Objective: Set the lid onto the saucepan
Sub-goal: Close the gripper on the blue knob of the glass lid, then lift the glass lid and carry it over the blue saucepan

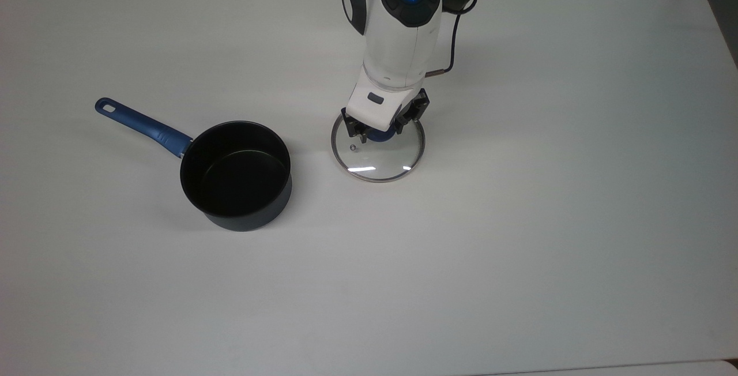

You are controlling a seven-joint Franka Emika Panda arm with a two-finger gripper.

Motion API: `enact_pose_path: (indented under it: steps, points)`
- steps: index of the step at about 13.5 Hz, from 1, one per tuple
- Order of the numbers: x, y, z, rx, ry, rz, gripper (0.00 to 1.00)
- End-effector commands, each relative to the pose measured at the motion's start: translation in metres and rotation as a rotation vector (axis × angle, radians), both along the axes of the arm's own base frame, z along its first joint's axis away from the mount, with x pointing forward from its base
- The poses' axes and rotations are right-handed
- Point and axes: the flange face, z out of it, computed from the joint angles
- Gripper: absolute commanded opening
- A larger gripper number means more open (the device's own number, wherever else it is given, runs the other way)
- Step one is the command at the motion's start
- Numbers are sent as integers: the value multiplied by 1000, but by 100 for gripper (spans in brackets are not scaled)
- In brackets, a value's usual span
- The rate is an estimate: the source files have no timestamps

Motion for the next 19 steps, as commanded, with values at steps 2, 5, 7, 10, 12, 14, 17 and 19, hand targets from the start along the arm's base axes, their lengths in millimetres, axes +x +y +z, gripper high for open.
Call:
enact_pose_path:
  steps: [2, 5, 7, 10, 12, 14, 17, 19]
  points:
    - [-6, -9, 15, -19, 11, 38, 63]
    - [-10, -12, 21, -21, 42, 72, 63]
    - [-12, -11, 21, -23, 54, 96, 63]
    - [-14, -12, 19, -25, 74, 122, 56]
    - [-14, -12, 20, -25, 73, 121, 52]
    - [-14, -13, 21, -25, 71, 116, 46]
    - [-13, -12, 22, -25, 67, 112, 38]
    - [-14, -13, 24, -22, 66, 104, 38]
